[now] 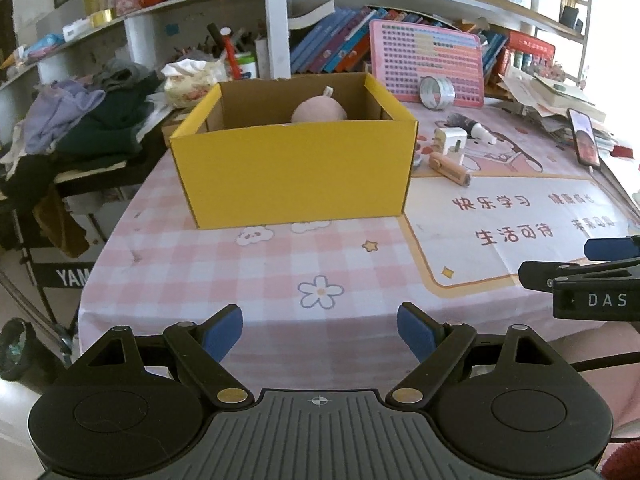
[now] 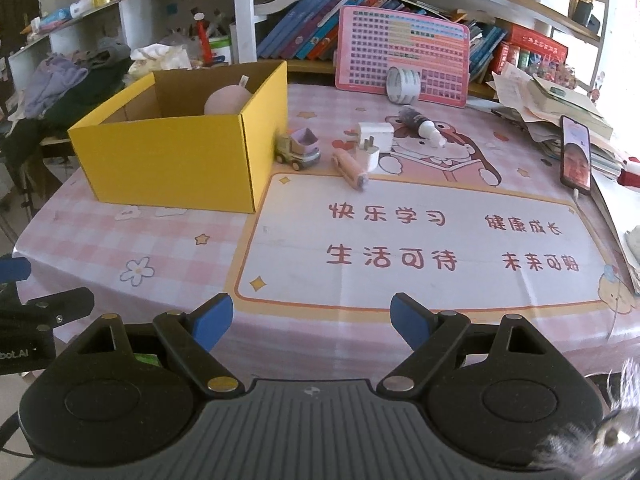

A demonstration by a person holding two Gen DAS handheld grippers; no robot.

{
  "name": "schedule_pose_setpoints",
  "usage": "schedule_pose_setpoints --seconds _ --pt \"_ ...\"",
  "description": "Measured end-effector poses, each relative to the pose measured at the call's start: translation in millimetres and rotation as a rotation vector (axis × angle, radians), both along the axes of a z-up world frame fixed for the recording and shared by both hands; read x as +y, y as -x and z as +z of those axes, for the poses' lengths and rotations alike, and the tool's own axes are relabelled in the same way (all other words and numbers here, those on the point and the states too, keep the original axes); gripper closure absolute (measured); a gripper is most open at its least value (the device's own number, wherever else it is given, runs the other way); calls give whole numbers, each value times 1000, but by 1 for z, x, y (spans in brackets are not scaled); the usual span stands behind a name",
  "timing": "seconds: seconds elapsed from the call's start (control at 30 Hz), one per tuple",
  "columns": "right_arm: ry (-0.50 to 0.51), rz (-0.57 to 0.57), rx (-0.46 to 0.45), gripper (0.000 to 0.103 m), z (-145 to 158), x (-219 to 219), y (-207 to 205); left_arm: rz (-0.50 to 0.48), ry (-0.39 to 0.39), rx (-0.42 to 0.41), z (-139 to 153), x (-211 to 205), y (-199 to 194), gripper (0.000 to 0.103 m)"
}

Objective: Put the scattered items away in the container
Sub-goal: 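Withdraw both open tools from the box back over the table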

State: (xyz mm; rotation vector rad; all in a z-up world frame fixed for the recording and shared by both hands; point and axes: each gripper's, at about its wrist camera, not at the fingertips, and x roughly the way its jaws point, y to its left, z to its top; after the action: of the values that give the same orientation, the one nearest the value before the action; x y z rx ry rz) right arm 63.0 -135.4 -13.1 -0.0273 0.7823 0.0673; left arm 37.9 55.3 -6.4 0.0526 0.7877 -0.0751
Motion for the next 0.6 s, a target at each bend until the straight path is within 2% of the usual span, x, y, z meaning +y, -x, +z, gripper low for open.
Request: schedule_pose_setpoints --seconds 0.6 --pt "-7 -65 -3 17 0 -20 5 -142 -8 -10 2 -31 -13 16"
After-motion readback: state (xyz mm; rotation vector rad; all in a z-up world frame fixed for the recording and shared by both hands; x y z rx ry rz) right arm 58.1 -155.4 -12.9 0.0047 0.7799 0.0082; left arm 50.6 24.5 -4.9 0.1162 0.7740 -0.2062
